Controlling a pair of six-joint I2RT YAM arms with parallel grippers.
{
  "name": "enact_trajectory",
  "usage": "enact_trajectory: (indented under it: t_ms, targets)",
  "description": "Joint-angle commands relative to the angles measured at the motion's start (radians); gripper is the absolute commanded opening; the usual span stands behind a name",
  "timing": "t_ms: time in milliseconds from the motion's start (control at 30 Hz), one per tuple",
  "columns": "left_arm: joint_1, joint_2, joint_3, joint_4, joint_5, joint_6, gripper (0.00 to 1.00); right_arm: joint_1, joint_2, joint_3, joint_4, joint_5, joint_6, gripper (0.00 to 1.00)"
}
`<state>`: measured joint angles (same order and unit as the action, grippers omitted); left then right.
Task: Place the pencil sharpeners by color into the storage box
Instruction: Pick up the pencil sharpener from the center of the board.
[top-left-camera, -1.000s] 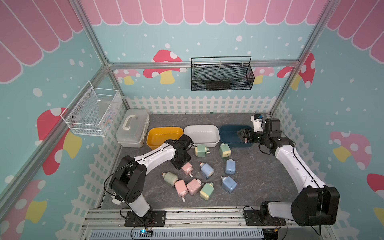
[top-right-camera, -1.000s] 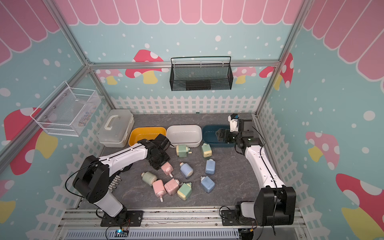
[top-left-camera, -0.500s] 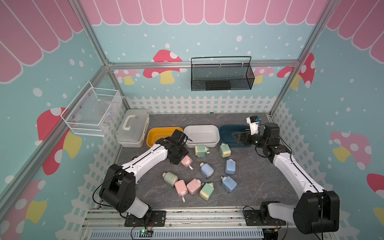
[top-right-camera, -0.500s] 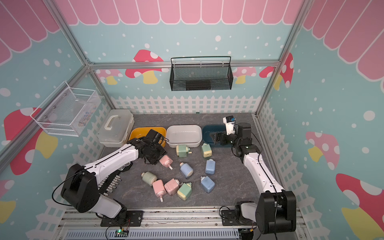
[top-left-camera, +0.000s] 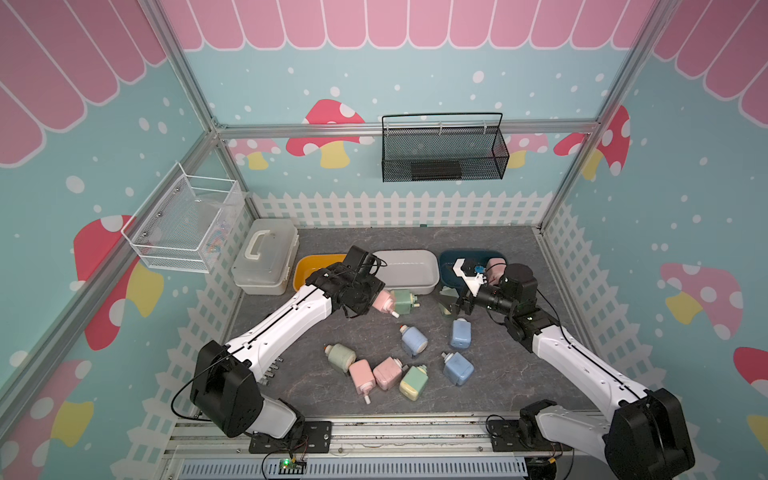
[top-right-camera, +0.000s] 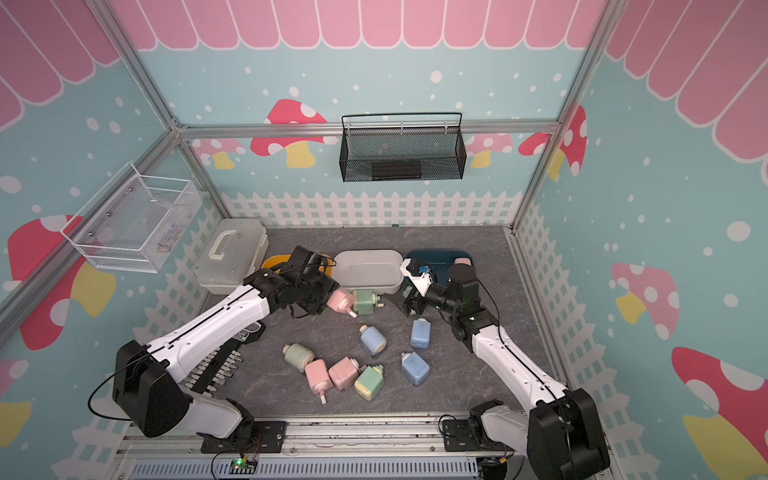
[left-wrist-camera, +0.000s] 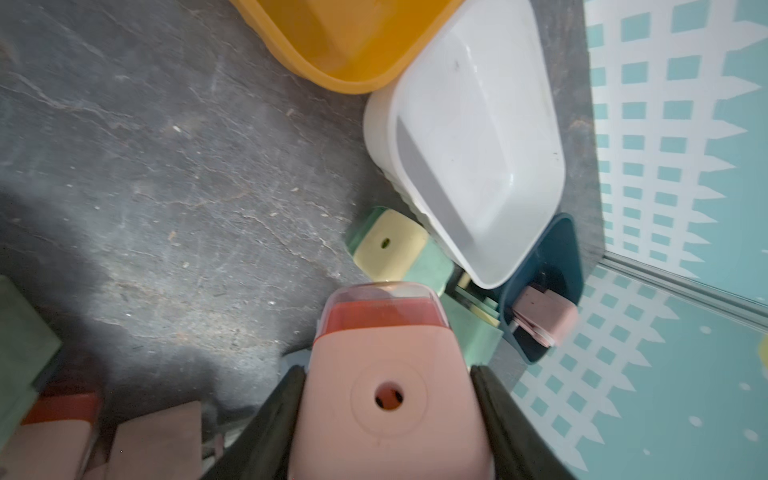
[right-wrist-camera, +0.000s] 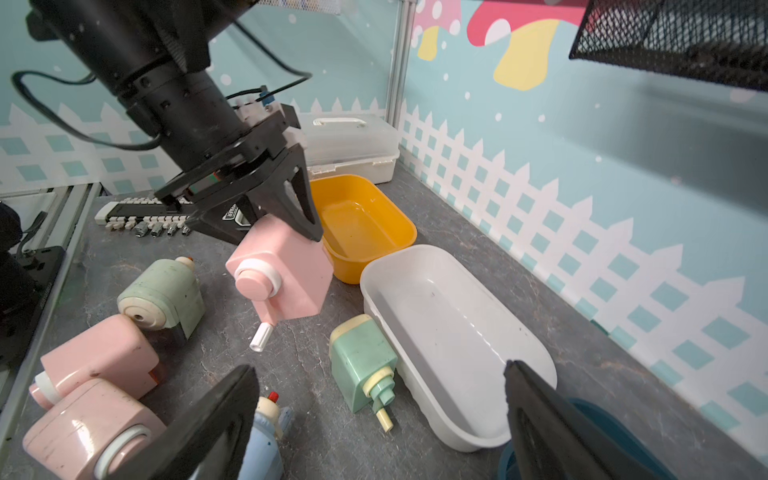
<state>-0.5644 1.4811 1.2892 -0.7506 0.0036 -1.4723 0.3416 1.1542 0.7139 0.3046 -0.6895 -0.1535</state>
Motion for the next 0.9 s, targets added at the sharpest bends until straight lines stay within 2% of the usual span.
enact_trajectory:
  t_ms: [0, 167, 267, 367, 533, 867]
  targets:
    - [-0.020, 0.025, 0.044, -0.016, -0.006, -0.125, 0.00, 0.021, -0.022, -0.014, 0.076, -0.028, -0.128, 0.93]
    - [-0.045, 0.028, 0.076, -0.015, -0.018, -0.283, 0.00, 0.063, -0.024, -0.010, 0.006, -0.055, -0.304, 0.92]
    - [-0.105, 0.019, 0.119, -0.016, -0.155, -0.326, 0.00, 0.095, -0.025, 0.019, -0.085, -0.017, -0.409, 0.91]
    - [-0.144, 0.021, 0.146, -0.015, -0.227, -0.383, 0.00, 0.124, -0.017, 0.048, -0.150, 0.056, -0.473, 0.91]
    - [-0.182, 0.075, 0.204, -0.015, -0.239, -0.410, 0.00, 0.159, 0.008, 0.080, -0.159, 0.080, -0.488, 0.88]
    - [-0.232, 0.157, 0.288, -0.014, -0.200, -0.401, 0.00, 0.197, 0.071, 0.088, -0.079, 0.153, -0.491, 0.75]
